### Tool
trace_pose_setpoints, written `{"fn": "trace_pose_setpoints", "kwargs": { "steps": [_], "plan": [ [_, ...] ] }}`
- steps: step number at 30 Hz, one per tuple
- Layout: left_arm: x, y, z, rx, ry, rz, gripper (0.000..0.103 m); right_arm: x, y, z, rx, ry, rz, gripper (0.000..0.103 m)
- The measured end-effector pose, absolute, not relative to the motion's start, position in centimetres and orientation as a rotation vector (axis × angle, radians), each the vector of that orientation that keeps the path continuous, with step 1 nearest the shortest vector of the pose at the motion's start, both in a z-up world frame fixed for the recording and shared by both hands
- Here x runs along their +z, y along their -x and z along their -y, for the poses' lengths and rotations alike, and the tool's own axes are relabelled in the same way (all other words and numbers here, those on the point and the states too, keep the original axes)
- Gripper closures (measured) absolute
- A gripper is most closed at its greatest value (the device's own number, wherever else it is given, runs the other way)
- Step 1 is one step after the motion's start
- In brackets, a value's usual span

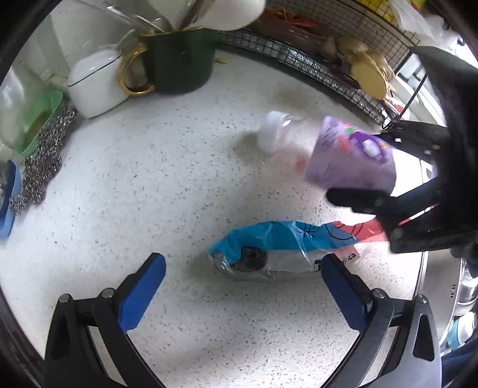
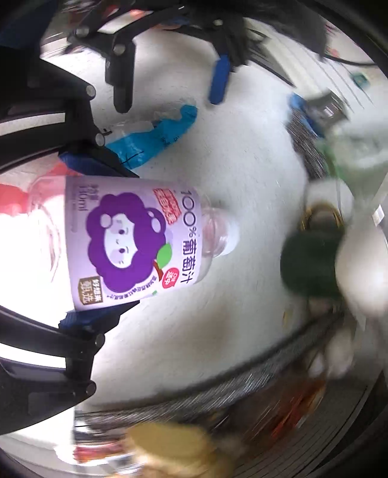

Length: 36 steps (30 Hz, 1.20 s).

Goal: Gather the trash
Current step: 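Grasp the purple-labelled grape juice bottle with the right tool, then grasp the blue and white plastic wrapper with the left tool while the right tool holds the bottle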

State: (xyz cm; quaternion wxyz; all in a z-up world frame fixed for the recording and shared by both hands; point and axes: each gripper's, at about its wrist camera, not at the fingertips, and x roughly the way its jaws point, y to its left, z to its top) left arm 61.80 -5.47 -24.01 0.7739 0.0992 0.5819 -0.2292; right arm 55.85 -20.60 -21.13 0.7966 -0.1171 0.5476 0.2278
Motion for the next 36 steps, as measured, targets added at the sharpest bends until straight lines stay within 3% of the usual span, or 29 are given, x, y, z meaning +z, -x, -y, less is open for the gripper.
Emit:
{"fn": "trace_pose_setpoints", "kwargs": {
  "steps": [6, 27, 29, 32, 36],
  "plan": [
    [-24.6, -61.1, 6.7, -0.444, -0.102, -1.310, 0.000, -21.7, -55.7, 22.8, 0.386, 0.101, -1.215, 0.034],
    [-27.2, -59.2, 9.0, -0.069, 0.154, -1.362, 0.000, -20.3, -52.9, 26.5, 0.332, 0.042, -1.171, 0.035],
    [-27.5, -59.5, 10.2, -0.032, 0.126, -1.357, 0.005, -20.3, -52.8, 26.9, 0.316, 0.026, -1.171, 0.035],
    [-27.5, -59.3, 11.9, -0.014, 0.056, -1.350, 0.022, -20.3, -52.4, 27.2, 0.292, 0.027, -1.169, 0.035],
    [-26.8, -59.5, 13.5, -0.017, -0.005, -1.325, 0.058, -20.5, -52.1, 27.4, 0.291, 0.026, -1.163, 0.035]
  ]
}}
